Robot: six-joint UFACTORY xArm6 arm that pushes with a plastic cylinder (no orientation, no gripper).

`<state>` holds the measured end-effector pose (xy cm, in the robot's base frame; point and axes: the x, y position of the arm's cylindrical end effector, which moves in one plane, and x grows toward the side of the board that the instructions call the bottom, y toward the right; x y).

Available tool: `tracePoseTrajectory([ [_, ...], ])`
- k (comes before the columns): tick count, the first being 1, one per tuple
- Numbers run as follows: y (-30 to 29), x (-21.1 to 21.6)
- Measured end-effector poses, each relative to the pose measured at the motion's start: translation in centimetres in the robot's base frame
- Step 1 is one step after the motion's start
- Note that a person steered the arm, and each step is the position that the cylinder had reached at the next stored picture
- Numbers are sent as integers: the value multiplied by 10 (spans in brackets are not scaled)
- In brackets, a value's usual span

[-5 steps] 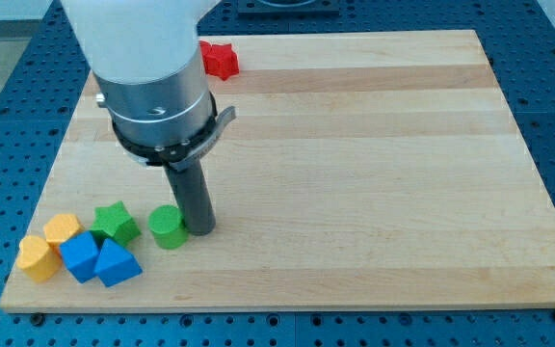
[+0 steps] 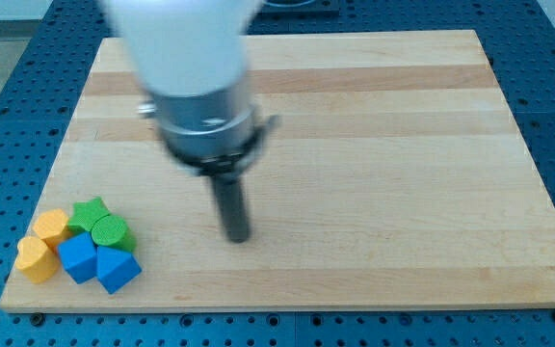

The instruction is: Slide the red circle close to the green circle

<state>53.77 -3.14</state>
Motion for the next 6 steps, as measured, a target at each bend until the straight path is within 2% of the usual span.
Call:
tracePoseTrajectory([
  [1,70,-77],
  [2,77,-176],
  [3,55,-277],
  [4,19,-336],
  [5,-17,-344],
  [6,-67,-335],
])
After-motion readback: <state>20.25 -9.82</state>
